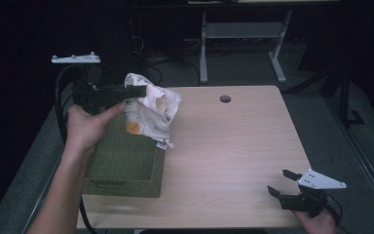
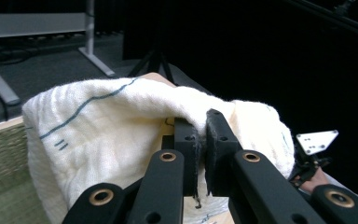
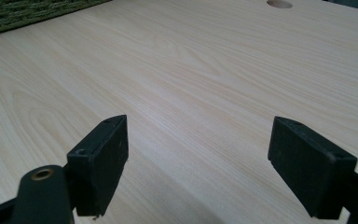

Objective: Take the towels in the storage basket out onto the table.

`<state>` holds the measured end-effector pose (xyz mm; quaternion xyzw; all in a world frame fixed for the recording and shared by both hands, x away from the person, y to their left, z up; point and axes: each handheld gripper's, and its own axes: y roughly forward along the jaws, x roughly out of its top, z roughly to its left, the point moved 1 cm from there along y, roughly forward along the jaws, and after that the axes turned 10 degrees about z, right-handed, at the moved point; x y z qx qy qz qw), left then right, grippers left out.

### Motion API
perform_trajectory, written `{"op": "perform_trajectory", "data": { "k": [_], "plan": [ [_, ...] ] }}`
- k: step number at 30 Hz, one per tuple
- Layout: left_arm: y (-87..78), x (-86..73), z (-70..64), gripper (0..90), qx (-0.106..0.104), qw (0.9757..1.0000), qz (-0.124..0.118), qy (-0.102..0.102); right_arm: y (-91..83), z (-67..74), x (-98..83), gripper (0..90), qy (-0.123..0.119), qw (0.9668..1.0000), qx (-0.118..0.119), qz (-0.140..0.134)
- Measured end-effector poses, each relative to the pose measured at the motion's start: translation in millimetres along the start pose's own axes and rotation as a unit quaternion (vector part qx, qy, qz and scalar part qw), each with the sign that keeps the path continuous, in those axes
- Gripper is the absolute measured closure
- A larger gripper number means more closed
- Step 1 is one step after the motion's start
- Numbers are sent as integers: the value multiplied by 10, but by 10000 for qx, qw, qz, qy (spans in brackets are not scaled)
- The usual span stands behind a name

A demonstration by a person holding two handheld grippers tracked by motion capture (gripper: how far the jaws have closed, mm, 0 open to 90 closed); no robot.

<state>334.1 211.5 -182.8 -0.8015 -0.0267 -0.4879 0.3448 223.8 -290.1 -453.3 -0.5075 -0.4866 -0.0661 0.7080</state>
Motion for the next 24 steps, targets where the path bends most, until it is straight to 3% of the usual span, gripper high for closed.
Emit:
{"op": "perform_trajectory", "data": {
  "k": [11,24],
  "plan": [
    [471,77,-205,851,-482,9986,119,160,-23,-13,-3,196,35,10000,-1,-43],
    [1126,34,-376,850,-1023,9940,376,121,-62,-36,-10,197,94,9999,-15,-136]
  ]
}}
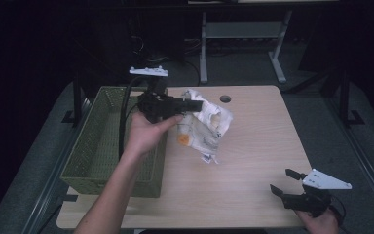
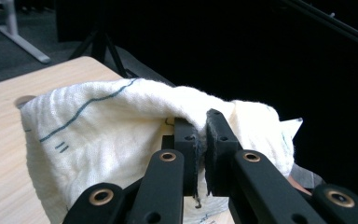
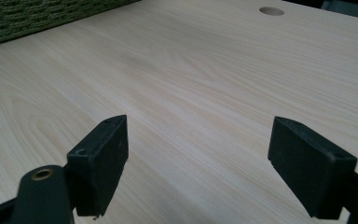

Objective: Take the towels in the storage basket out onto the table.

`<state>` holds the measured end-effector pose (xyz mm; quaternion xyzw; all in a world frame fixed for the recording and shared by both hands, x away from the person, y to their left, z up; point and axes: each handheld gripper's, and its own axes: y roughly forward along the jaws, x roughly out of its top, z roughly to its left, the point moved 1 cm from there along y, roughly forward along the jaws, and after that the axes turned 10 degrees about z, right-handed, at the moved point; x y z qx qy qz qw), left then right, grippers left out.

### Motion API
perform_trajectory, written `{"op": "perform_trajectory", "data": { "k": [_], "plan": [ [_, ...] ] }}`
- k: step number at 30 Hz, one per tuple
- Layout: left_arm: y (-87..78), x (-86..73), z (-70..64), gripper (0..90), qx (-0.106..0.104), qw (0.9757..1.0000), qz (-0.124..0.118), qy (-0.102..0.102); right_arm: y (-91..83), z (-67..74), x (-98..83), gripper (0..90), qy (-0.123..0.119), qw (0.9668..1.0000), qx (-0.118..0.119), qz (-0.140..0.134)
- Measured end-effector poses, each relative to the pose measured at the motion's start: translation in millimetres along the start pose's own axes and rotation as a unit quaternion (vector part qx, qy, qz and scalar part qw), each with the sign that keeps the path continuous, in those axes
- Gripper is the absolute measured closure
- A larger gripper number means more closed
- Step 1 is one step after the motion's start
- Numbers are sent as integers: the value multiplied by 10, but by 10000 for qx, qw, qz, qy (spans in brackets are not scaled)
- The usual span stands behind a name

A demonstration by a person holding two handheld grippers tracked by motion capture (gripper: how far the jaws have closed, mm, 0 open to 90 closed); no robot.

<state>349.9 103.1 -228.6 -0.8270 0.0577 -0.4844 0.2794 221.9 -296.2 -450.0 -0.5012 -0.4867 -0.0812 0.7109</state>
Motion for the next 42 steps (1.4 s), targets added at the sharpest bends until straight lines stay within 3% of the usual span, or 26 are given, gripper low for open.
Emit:
{"op": "perform_trajectory", "data": {
  "k": [11,20,27,36,42],
  "plan": [
    [551,-18,-68,850,-403,9989,223,-38,-35,-13,-4,196,19,10000,-53,-69],
    [1068,-162,-95,849,-629,9967,482,-150,-104,-54,-32,196,110,9997,-144,-179],
    [1450,-334,-72,848,-759,9941,719,-281,-130,-50,-43,198,87,9995,-185,-248],
    [1831,-641,30,847,-1108,9874,957,-604,-140,-37,-60,199,7,9995,-216,-249],
    [1950,-807,109,844,-1000,9864,1098,-710,-115,-8,-54,200,-45,9996,-199,-201]
  ]
}}
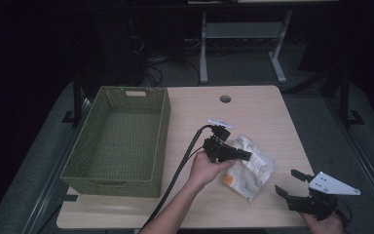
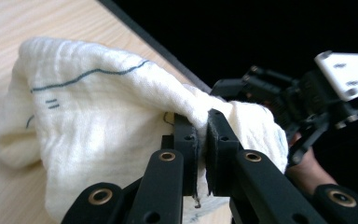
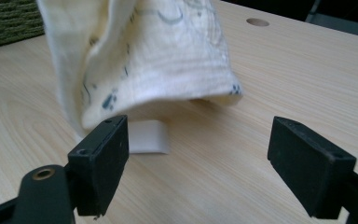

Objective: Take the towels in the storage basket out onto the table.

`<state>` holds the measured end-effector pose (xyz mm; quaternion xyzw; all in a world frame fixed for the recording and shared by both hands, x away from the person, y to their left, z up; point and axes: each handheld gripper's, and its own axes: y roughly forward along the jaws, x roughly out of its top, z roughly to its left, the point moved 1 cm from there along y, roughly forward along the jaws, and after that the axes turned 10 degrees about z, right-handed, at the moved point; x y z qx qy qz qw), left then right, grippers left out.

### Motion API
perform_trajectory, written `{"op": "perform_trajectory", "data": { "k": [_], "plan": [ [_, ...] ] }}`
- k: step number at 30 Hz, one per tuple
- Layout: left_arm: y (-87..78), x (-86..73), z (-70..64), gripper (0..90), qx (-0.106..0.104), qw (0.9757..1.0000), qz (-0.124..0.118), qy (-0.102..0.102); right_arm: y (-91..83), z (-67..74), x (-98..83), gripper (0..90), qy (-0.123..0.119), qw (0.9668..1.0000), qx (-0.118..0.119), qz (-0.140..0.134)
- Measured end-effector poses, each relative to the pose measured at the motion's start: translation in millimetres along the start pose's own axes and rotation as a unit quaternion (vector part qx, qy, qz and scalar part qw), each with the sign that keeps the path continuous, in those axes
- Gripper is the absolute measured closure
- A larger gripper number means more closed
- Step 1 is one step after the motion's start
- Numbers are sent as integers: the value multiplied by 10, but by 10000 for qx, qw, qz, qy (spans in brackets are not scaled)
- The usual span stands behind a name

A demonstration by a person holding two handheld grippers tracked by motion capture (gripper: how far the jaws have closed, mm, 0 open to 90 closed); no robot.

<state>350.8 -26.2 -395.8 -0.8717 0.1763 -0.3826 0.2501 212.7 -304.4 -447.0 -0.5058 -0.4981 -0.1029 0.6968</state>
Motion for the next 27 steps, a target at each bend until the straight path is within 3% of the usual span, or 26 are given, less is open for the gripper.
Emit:
{"op": "perform_trajectory", "data": {
  "k": [11,19,27],
  "plan": [
    [112,-203,260,831,168,9990,230,-356,53,22,6,201,-108,9999,54,94],
    [171,-273,336,805,299,9979,449,-364,116,46,19,205,-175,9995,141,211],
    [173,-283,312,730,351,9975,532,-300,158,69,30,213,-241,9990,211,325]
  ]
}}
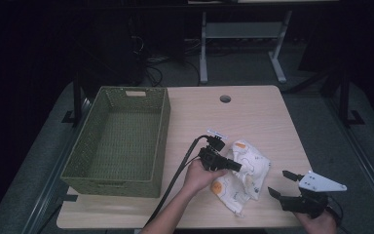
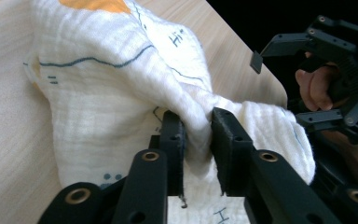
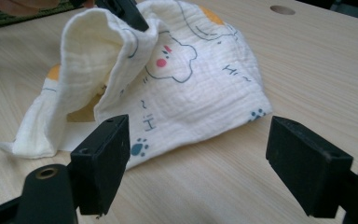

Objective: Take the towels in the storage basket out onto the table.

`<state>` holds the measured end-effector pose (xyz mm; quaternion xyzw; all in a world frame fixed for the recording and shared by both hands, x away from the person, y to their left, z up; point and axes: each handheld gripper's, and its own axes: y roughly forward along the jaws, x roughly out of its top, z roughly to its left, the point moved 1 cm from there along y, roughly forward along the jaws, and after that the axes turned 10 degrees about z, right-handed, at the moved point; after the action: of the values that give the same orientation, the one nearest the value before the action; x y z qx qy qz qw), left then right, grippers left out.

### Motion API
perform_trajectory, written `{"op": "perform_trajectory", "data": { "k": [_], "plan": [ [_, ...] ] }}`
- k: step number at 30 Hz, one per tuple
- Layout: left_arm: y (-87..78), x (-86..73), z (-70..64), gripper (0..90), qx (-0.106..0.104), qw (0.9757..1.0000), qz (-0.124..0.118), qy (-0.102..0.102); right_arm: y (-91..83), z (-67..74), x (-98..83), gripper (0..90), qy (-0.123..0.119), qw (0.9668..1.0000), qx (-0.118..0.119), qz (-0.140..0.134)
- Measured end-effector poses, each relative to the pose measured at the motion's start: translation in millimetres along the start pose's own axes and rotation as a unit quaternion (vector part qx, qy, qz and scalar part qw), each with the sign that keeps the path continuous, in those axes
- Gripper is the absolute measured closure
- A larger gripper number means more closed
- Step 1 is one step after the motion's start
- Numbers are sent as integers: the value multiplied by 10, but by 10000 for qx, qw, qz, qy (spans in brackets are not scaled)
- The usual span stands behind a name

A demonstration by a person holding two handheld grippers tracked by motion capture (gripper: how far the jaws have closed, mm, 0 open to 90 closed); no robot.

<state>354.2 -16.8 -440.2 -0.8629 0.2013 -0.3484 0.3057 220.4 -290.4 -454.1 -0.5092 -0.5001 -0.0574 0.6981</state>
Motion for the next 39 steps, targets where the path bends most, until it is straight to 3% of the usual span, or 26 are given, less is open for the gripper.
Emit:
{"op": "perform_trajectory", "data": {
  "k": [8,16,23,27,33,39],
  "plan": [
    [-190,-33,-93,638,112,9998,-128,125,60,0,23,238,-89,9997,168,123],
    [-247,-260,-209,607,44,9995,-96,295,190,18,90,350,-393,9970,496,439],
    [-109,-565,-312,603,-253,9984,125,493,269,49,99,493,-616,9902,1067,659],
    [-50,-699,-373,600,-304,9973,213,641,274,69,78,563,-748,9859,1309,730],
    [79,-807,-388,578,-305,9959,392,757,297,67,73,649,-908,9811,1473,862],
    [210,-851,-372,557,-243,9949,618,766,328,72,52,670,-909,9785,1552,1007]
  ]
}}
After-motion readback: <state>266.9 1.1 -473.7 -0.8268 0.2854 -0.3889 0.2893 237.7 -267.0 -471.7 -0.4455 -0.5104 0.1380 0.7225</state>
